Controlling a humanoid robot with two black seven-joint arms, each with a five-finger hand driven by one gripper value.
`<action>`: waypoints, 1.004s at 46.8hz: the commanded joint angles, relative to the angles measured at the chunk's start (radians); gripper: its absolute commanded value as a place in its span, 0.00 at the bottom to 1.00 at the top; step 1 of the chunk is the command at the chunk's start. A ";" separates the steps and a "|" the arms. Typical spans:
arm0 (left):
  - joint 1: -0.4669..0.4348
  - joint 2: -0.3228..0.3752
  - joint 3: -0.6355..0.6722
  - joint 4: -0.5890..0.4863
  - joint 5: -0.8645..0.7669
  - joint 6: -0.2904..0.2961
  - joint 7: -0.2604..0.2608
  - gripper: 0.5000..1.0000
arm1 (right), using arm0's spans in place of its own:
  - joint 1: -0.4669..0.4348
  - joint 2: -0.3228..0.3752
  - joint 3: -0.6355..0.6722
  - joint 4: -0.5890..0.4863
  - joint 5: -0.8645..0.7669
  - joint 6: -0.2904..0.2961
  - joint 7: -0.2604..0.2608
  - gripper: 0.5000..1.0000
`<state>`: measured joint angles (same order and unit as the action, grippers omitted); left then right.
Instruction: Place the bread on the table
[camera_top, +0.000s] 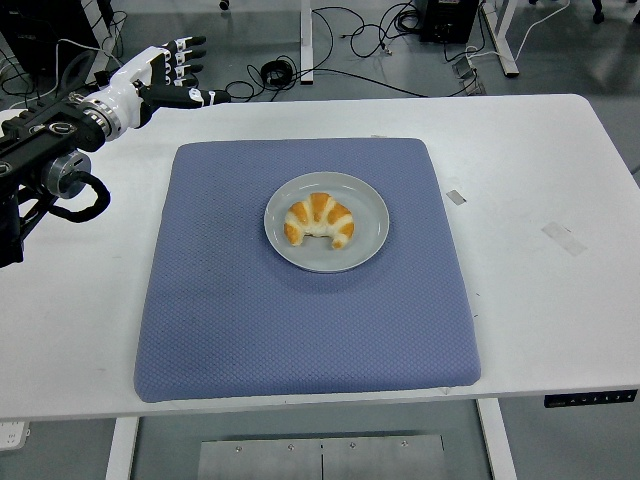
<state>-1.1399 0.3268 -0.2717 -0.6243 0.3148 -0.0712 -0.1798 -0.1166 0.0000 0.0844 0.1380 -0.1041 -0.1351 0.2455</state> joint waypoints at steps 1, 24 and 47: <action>0.000 0.000 0.002 0.000 0.000 0.001 -0.001 0.94 | 0.000 0.000 0.000 0.000 0.000 -0.001 0.000 1.00; 0.000 0.000 0.002 0.000 -0.002 0.001 -0.001 0.94 | 0.000 0.000 0.000 0.000 0.000 0.000 0.000 1.00; 0.000 -0.002 0.005 0.000 0.009 0.001 -0.001 0.94 | 0.000 0.000 0.000 0.000 0.000 0.000 0.000 1.00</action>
<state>-1.1403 0.3253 -0.2675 -0.6243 0.3238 -0.0704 -0.1811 -0.1166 0.0000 0.0844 0.1380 -0.1037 -0.1350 0.2455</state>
